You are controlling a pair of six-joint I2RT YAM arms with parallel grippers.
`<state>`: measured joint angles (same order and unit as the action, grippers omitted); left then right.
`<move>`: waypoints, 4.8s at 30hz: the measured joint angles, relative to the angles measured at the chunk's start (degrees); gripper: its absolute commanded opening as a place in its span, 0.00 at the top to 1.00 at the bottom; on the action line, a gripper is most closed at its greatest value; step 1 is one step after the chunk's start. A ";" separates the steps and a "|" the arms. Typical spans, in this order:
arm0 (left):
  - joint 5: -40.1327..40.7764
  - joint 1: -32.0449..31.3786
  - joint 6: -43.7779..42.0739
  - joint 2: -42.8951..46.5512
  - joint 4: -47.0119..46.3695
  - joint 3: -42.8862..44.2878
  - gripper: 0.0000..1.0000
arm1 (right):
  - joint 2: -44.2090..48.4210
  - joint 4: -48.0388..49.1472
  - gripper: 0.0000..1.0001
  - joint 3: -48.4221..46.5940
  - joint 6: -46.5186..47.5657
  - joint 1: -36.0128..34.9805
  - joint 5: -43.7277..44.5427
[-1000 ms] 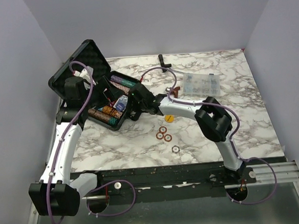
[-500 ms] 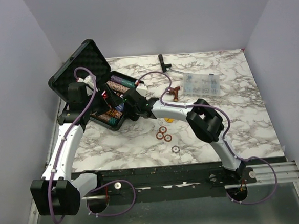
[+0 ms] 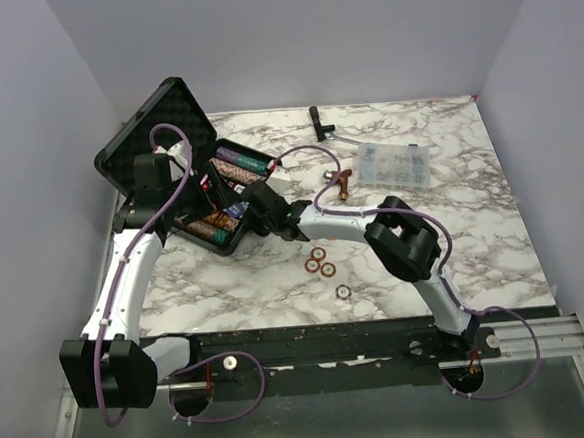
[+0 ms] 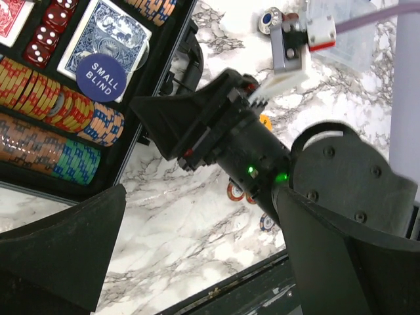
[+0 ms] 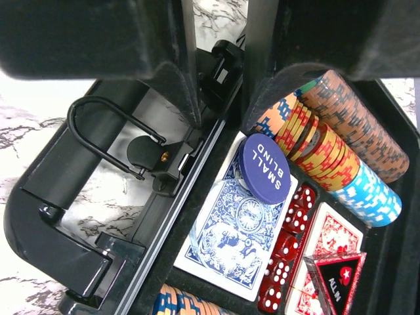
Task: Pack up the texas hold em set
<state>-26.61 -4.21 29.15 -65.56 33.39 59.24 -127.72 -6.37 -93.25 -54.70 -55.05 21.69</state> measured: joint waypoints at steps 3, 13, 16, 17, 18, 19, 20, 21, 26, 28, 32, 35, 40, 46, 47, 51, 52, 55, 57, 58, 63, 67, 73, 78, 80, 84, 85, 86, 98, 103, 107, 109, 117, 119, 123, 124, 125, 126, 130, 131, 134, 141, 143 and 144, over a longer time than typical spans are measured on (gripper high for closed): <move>0.24 -0.04 -0.74 -1.88 -0.37 1.64 0.03 | 1.77 4.11 0.76 3.78 -0.98 -0.44 1.84; 0.02 -0.04 -0.39 -4.85 -1.68 1.88 0.03 | 8.39 5.60 0.73 13.27 -0.31 -1.53 4.68; -0.61 -0.04 -0.07 -6.62 -1.99 2.14 0.06 | 9.16 6.14 0.61 14.40 0.72 -1.57 4.52; -1.09 -0.04 0.17 -7.34 -2.45 2.16 0.07 | 9.38 6.38 0.55 14.80 1.49 -1.55 4.22; -1.62 -0.04 0.90 -8.35 -3.17 2.16 0.10 | 9.66 6.47 0.49 15.06 2.47 -1.46 3.72; -2.08 -0.07 1.31 -9.46 -4.00 2.16 0.12 | 9.99 6.25 0.45 15.26 3.67 -1.36 2.86; -2.71 -0.17 2.38 -10.91 -5.07 2.16 0.14 | 10.38 5.95 0.39 15.41 4.74 -1.20 1.86; -3.10 -0.22 3.54 -12.02 -6.10 2.14 0.15 | 10.93 5.53 0.36 15.72 5.81 -1.09 0.76; -3.87 -0.63 9.57 -16.83 -14.62 -0.09 0.27 | 16.44 2.97 0.27 19.21 10.38 -0.98 -3.30; -3.41 -0.94 12.00 -18.64 -17.51 -1.11 0.32 | 19.93 2.25 0.25 20.92 11.45 -0.70 -3.74; -0.52 -2.54 15.21 -21.62 -21.00 -2.01 0.40 | 28.70 1.70 0.24 25.88 12.37 0.59 -3.74; 4.31 -5.40 17.70 -23.43 -22.12 -2.03 0.43 | 35.89 1.73 0.24 31.12 12.31 3.30 -3.76; 15.63 -13.29 23.61 -28.35 -19.10 1.66 0.37 | 44.68 0.48 0.23 38.99 12.22 8.31 -3.10; 25.73 -17.70 29.27 -32.92 -12.37 8.35 0.34 | 51.84 -2.12 0.22 44.26 12.09 9.01 -1.88; 27.15 -17.99 29.86 -33.59 -11.15 9.60 0.33 | 52.85 -2.36 0.22 44.89 12.00 9.03 -1.66; 30.45 -18.18 31.61 -35.15 -7.72 12.41 0.31 | 55.39 -2.75 0.22 46.75 11.43 9.03 -1.16; 30.84 -18.21 31.85 -35.67 -7.02 13.05 0.30 | 55.45 -2.80 0.22 46.99 11.26 9.05 -1.09; 31.82 -18.25 32.46 -38.29 -4.22 15.72 0.30 | 55.45 -2.97 0.22 47.54 11.10 9.09 -0.98; 32.00 -18.32 32.85 -39.34 -3.15 16.61 0.29 | 55.45 -3.13 0.22 47.67 10.99 9.09 -1.01; 32.00 -18.34 33.05 -39.54 -2.69 16.90 0.28 | 55.45 -3.17 0.22 47.71 10.91 9.09 -1.01; 31.98 -18.43 33.44 -40.17 -1.03 17.90 0.27 | 55.45 -3.15 0.22 47.87 10.67 9.09 -1.01; 31.95 -18.43 33.44 -41.99 0.66 20.35 0.27 | 55.45 -3.13 0.22 48.33 10.58 9.09 -1.01; 31.74 -18.43 32.96 -43.76 1.31 22.80 0.27 | 55.45 -3.13 0.22 49.18 10.10 9.09 -1.03; 31.43 -18.45 30.67 -45.94 3.72 26.53 0.24 | 55.49 -3.15 0.22 49.57 9.73 9.09 -1.03; 31.30 -18.69 29.20 -45.92 3.87 26.80 0.21 | 55.63 -3.15 0.22 49.64 9.70 9.09 -1.03; 31.10 -18.97 25.68 -43.60 2.84 24.72 0.14 | 56.06 -3.08 0.21 50.25 9.70 9.09 -1.03; 31.01 -19.06 24.83 -42.51 2.73 23.85 0.11 | 56.06 -3.10 0.21 50.45 9.73 9.09 -1.05; 30.82 -19.06 23.08 -40.37 2.43 22.51 0.10 | 56.06 -3.10 0.20 50.66 9.73 9.09 -1.05; 15.67 -19.21 11.80 -18.86 -9.27 7.43 0.03 | 56.43 -2.40 0.09 53.72 12.24 11.30 -1.79; 11.61 -23.45 10.73 -21.38 -11.37 5.57 0.06 | 60.17 -2.29 0.08 56.43 13.27 15.67 -3.67; 12.48 -29.40 8.50 -26.93 -9.77 9.27 0.09 | 63.25 -4.42 0.11 58.14 11.54 19.34 -3.74; 14.36 -32.41 6.21 -31.85 -7.30 14.40 0.09 | 64.87 -6.62 0.11 58.77 9.57 20.79 -3.32; 20.87 -40.74 -0.94 -48.22 0.35 31.39 0.09 | 84.59 -11.34 0.12 67.84 2.23 21.90 -2.64; 22.14 -41.53 -2.01 -50.86 2.54 34.80 0.10 | 88.39 -12.11 0.12 68.30 1.73 21.90 -2.21; 25.55 -42.84 -3.98 -55.60 6.95 41.44 0.12 | 90.77 -13.31 0.11 68.11 1.79 21.90 -0.66; 26.29 -43.12 -4.37 -56.72 7.93 42.84 0.12 | 90.71 -13.68 0.11 68.02 1.79 21.90 -0.37; 27.02 -43.36 -4.70 -57.59 8.81 43.91 0.12 | 90.58 -13.92 0.11 68.00 1.79 21.90 -0.20; 27.56 -43.58 -4.94 -58.31 9.62 44.65 0.12 | 90.33 -14.36 0.11 68.00 1.81 21.90 -0.11; 29.05 -44.19 -5.73 -60.22 12.35 46.56 0.13 | 90.47 -15.58 0.11 68.02 1.77 21.90 -0.09; 29.35 -44.28 -5.79 -60.63 12.90 46.93 0.14 | 90.66 -15.87 0.11 68.02 1.77 21.90 -0.09; 30.01 -44.44 -5.88 -61.42 13.35 47.10 0.16 | 91.78 -16.48 0.11 68.02 1.77 21.90 0.02; 31.74 -45.16 -6.08 -64.72 14.82 48.35 0.24 | 93.13 -17.00 0.11 68.02 1.77 21.90 0.48; 32.26 -45.24 -6.29 -65.33 15.39 49.22 0.28 | 93.13 -17.09 0.11 68.02 1.77 21.90 0.52; 32.37 -45.27 -6.43 -65.44 15.58 49.42 0.30 | 93.15 -17.18 0.11 68.02 1.77 21.90 0.55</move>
<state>5.76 -49.47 22.72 -131.00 48.97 108.66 -34.57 -23.55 -25.23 -52.93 -33.15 22.24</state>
